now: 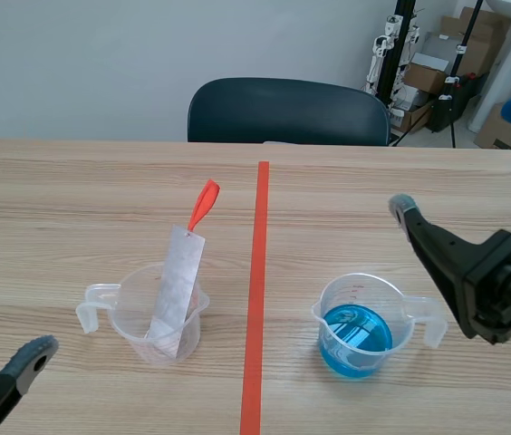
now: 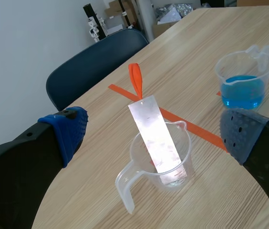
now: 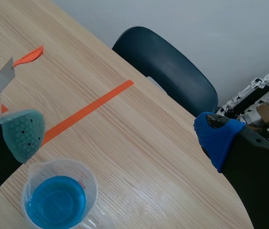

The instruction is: Do the redox reaction experiment. return to the home posture

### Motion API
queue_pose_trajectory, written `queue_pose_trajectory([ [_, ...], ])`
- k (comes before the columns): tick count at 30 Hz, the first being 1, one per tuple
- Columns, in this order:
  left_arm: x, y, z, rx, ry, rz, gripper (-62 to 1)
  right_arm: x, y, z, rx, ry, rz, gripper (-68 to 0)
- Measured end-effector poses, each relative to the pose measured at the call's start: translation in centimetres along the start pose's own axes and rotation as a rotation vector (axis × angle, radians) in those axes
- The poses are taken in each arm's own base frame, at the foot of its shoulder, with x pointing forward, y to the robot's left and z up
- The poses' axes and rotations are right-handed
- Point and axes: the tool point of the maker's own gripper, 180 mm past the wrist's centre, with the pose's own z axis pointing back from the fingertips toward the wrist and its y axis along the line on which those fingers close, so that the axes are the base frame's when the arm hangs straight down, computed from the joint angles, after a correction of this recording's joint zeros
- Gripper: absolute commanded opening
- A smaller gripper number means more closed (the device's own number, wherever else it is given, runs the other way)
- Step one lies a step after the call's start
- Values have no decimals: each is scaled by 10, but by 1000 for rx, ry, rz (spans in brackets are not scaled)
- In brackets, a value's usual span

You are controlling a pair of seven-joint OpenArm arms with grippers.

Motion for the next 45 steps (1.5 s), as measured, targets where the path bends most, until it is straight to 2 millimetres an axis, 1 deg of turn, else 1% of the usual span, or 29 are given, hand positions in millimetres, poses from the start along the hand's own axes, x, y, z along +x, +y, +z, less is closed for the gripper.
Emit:
queue_pose_trajectory([
  [2,-3,0,-1,-17,15,-13,-28,-5,-3,0,-18,29,2,4],
  [6,-3,0,-2,-38,16,-22,-28,-14,-3,1,-14,77,2,4],
  [10,-6,0,-3,-48,35,-29,-28,-14,-3,1,-14,78,1,4],
  [22,-5,0,-3,-48,31,-31,-28,-19,-3,1,-16,84,-4,4],
  [45,-5,0,-3,-47,31,-30,-28,-19,-3,1,-16,84,-4,4],
])
